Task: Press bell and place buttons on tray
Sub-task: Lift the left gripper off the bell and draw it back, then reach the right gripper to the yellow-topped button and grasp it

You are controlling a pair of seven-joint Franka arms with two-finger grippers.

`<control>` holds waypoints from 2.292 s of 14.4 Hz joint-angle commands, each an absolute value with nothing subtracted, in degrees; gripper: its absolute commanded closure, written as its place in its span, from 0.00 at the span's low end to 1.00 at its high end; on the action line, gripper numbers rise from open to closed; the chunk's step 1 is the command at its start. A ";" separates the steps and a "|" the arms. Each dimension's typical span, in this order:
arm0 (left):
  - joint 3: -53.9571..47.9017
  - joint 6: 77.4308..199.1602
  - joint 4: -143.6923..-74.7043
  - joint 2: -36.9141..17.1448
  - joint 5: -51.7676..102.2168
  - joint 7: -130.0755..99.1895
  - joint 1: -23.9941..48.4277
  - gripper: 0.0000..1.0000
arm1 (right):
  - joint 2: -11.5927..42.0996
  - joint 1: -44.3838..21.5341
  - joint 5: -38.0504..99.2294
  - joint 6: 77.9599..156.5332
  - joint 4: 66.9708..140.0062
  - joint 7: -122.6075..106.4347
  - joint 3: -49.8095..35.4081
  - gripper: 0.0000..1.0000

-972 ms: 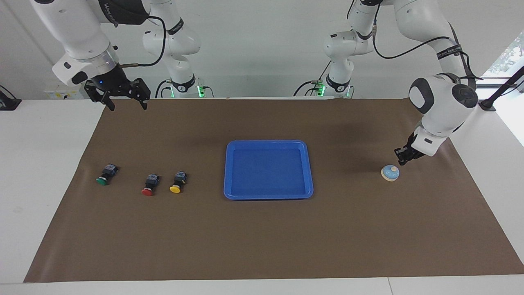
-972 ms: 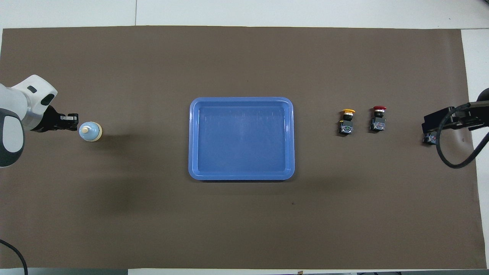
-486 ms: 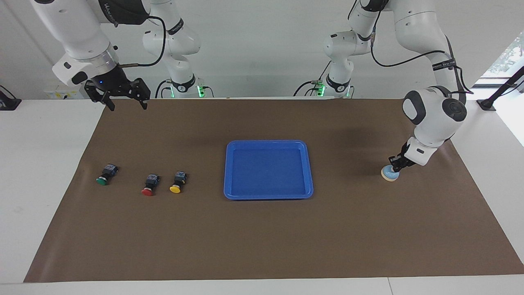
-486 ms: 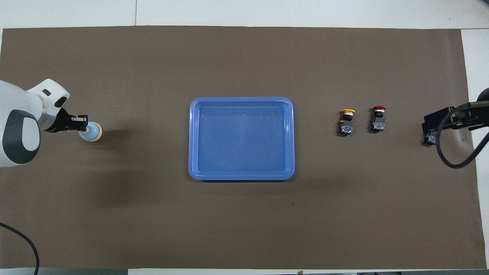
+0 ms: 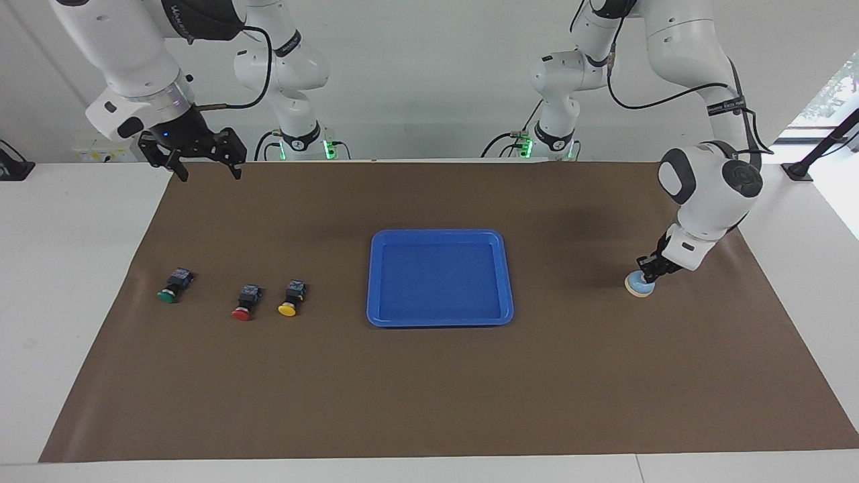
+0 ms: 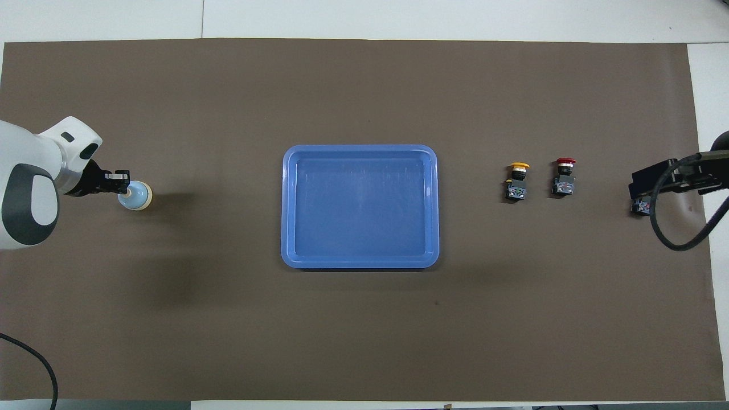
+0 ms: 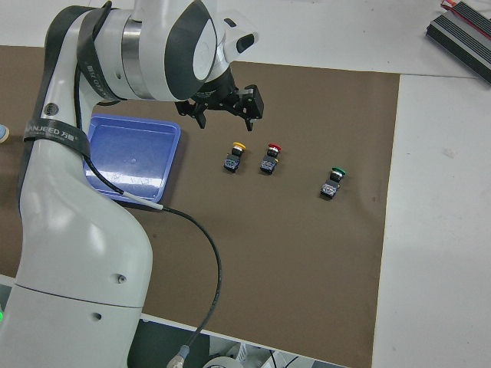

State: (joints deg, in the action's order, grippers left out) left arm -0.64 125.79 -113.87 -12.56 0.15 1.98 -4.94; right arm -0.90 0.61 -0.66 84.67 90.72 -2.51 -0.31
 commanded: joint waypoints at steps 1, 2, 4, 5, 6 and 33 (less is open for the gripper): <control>-0.79 110.61 -103.83 -9.76 -0.79 2.20 -4.22 0.82 | -1.93 1.58 -1.41 84.81 91.85 -3.08 -0.97 0.00; -1.05 106.83 -101.10 -9.41 -0.79 2.11 -4.04 0.64 | -1.93 1.58 -1.41 84.81 91.85 -3.08 -0.97 0.00; -1.40 102.23 -98.88 -7.22 -0.53 1.76 -4.04 0.09 | -1.93 1.93 -1.41 84.73 91.93 -3.08 -0.97 0.00; -1.41 100.82 -98.88 -4.77 -0.44 1.58 -3.96 0.00 | -1.93 2.02 -1.41 84.81 91.85 -3.08 -0.88 0.00; -1.41 99.24 -98.70 -3.35 0.00 1.58 -3.78 0.00 | -1.93 2.02 -1.41 84.81 91.85 -3.08 -0.88 0.00; -3.96 83.85 -91.49 1.67 0.26 0.09 -3.69 0.00 | 12.91 -4.48 -0.53 135.77 119.97 11.43 -1.76 0.00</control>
